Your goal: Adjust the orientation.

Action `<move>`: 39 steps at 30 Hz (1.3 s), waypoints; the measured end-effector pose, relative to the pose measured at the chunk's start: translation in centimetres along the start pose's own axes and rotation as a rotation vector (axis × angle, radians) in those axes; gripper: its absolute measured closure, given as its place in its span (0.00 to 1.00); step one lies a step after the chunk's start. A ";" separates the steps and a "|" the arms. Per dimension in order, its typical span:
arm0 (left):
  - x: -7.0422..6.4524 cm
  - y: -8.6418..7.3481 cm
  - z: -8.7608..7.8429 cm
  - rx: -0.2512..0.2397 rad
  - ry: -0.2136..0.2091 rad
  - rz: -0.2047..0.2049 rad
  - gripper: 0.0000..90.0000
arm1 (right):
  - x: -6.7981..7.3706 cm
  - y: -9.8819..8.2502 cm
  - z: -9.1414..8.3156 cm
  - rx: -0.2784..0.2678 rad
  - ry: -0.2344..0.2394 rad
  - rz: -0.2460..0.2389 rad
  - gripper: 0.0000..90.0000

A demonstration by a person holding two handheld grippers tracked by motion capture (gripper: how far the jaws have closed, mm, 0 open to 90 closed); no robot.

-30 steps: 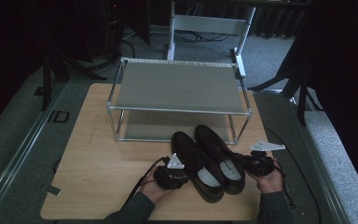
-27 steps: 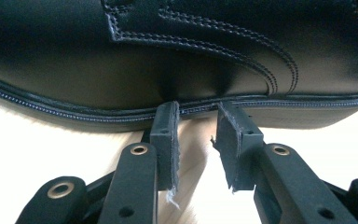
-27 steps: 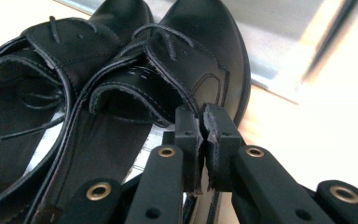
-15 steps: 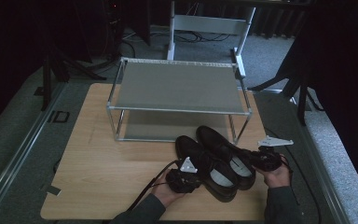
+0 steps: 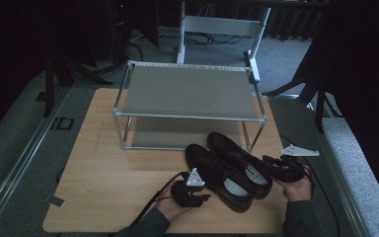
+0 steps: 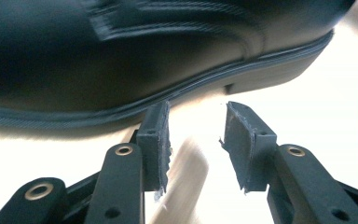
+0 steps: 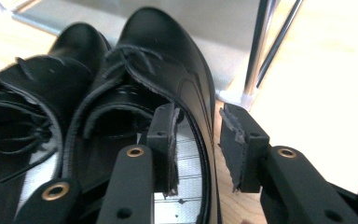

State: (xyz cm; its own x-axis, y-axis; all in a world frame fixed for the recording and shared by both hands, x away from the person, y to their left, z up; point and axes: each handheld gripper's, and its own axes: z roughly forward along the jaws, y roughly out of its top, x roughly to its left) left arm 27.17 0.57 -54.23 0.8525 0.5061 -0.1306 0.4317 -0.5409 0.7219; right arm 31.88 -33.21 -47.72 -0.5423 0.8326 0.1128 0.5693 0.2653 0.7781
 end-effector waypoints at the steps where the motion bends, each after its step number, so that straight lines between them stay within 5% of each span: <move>1: 0.3 -0.2 -0.3 -0.002 0.007 -0.010 0.67 | 0.1 0.0 -0.4 -0.008 -0.003 0.004 0.70; 5: 1.2 -0.8 -1.3 -0.016 0.039 -0.041 0.67 | 0.9 0.3 -1.5 -0.020 -0.023 0.010 0.61; 15: 2.3 -1.2 -2.5 -0.039 0.115 -0.054 0.63 | 3.6 -0.7 -3.5 0.011 -0.024 -0.005 0.59; 17: 3.6 -1.3 -2.7 -0.042 0.148 -0.098 0.63 | 5.5 -1.4 -4.4 0.007 0.021 -0.033 0.61; 21: 4.7 -1.4 -3.2 -0.062 0.163 -0.147 0.63 | 7.2 -1.9 -4.4 0.036 0.037 -0.052 0.72; 30: 4.8 -1.0 -2.6 -0.059 0.150 -0.139 0.63 | 8.3 -2.0 -1.6 0.138 0.004 -0.035 0.77; 39: 3.1 -0.1 -0.5 -0.036 0.076 -0.091 0.64 | 8.7 -1.8 -1.8 0.159 -0.064 -0.044 0.94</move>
State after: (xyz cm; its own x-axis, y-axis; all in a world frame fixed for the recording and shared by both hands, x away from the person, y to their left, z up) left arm 29.65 2.55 -54.34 0.7850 0.6020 -0.1460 0.4941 -0.4663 0.7338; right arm 25.03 -27.32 -47.04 -0.5314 0.8463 0.0373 0.6394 0.3718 0.6730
